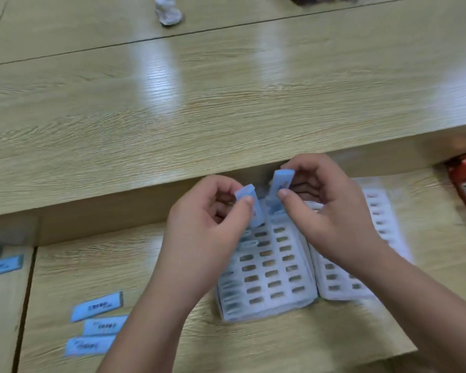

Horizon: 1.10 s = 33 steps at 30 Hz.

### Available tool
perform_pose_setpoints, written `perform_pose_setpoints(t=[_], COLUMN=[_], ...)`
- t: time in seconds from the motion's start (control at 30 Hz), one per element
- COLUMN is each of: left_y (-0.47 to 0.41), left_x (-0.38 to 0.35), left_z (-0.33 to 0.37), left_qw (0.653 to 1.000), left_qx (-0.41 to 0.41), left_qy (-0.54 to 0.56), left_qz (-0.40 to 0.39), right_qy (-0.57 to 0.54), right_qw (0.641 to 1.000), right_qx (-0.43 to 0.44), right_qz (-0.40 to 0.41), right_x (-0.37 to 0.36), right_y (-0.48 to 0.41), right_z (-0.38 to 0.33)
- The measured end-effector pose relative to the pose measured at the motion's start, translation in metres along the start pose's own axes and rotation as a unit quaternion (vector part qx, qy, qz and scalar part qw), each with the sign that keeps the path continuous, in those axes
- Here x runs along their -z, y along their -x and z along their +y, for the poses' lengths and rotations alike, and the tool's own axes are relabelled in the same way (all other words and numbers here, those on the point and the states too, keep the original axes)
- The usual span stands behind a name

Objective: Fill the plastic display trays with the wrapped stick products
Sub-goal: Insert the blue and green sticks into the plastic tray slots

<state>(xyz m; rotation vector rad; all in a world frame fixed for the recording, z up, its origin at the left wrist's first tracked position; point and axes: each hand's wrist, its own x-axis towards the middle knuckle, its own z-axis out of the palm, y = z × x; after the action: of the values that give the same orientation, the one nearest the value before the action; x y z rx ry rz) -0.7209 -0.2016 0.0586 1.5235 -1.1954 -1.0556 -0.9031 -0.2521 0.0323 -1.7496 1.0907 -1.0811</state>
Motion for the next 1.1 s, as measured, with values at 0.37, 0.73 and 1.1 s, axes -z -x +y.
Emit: perform_pose_setpoints(t=[0.37,0.73,1.1], left_y=[0.022,0.023,0.025], left_x=[-0.019,-0.025,-0.029], left_z=[-0.018,-0.020,-0.027], left_qw=[0.993,0.971,0.948], left_qx=[-0.057,-0.113,-0.114], left_qy=[-0.072,-0.176,-0.264], left_qz=[0.068,0.114,0.134], right_qy=[0.006,0.154,0.228], right_qw=[0.996,0.985,0.967], right_qx=[0.088,0.059,0.091], right_qz=[0.024,-0.054,-0.069], right_x=[-0.007,0.020,0.017], right_y=[0.002,-0.005,-0.002], right_z=[0.017,-0.002,0.006])
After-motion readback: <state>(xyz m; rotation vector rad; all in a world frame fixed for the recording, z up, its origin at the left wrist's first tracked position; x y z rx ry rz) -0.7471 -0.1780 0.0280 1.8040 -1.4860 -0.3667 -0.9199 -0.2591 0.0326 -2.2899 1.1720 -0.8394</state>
